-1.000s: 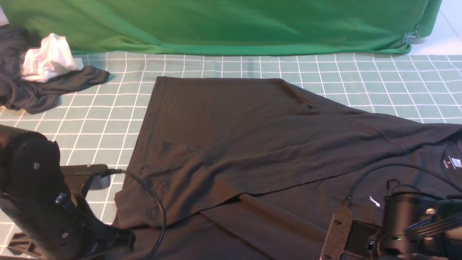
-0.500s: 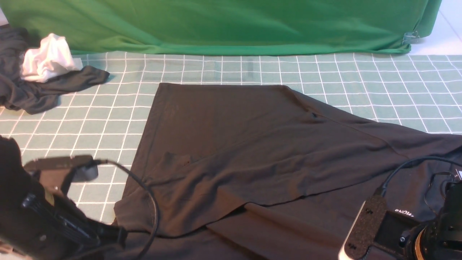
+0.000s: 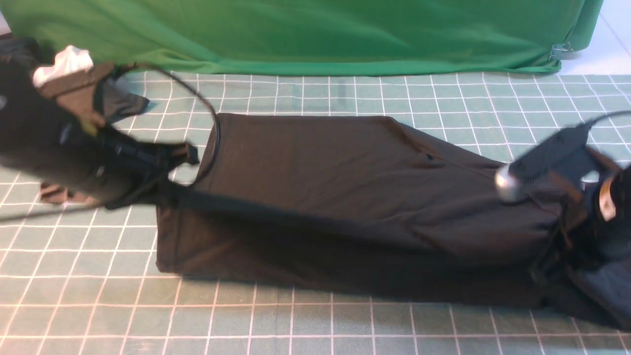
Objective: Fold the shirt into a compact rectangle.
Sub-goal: 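Fold the black garment in half by bringing its near edge over to the far edge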
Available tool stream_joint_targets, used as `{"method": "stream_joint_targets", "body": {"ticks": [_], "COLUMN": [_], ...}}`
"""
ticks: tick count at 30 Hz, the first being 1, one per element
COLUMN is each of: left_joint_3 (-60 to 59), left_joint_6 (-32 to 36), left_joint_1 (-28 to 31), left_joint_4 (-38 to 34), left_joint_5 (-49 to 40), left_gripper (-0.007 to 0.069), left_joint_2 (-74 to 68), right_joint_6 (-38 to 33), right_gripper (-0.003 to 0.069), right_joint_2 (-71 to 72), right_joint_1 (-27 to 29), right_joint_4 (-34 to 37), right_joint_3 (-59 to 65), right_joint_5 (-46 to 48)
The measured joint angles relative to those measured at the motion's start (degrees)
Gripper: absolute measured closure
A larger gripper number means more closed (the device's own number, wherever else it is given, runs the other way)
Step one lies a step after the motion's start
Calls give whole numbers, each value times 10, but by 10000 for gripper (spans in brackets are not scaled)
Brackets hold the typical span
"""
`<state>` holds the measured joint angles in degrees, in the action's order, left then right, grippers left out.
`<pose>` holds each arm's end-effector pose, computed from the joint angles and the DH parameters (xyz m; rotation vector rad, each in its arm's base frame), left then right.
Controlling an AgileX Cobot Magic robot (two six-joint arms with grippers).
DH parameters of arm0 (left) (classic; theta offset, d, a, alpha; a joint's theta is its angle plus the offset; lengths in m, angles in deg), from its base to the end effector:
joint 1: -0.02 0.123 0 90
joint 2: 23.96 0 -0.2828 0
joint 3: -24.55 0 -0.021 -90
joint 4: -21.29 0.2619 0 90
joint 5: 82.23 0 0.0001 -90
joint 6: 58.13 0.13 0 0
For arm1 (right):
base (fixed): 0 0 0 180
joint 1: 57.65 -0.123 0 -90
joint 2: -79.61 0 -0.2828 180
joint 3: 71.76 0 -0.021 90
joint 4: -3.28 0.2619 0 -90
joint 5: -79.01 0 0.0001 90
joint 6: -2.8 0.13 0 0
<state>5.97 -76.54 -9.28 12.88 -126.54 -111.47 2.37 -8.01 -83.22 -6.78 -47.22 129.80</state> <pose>0.3034 -0.0631 0.2410 -0.3135 2.6330 -0.3355 0.2578 0.1038 0.2033 -0.7575 2.7129 -0.1184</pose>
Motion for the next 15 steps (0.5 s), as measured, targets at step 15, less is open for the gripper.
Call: {"method": "stream_joint_targets", "body": {"ticks": [15], "left_joint_3": [232], "left_joint_6": [32], "left_joint_1": [32], "left_joint_4": [-43], "left_joint_5": [118], "left_gripper": [610], "left_joint_2": [-306], "right_joint_6": [-2], "right_gripper": [623], "right_joint_2": [-285], "right_joint_1": [73], "right_joint_4": [6], "right_joint_3": [-267], "right_joint_5": [-59]}}
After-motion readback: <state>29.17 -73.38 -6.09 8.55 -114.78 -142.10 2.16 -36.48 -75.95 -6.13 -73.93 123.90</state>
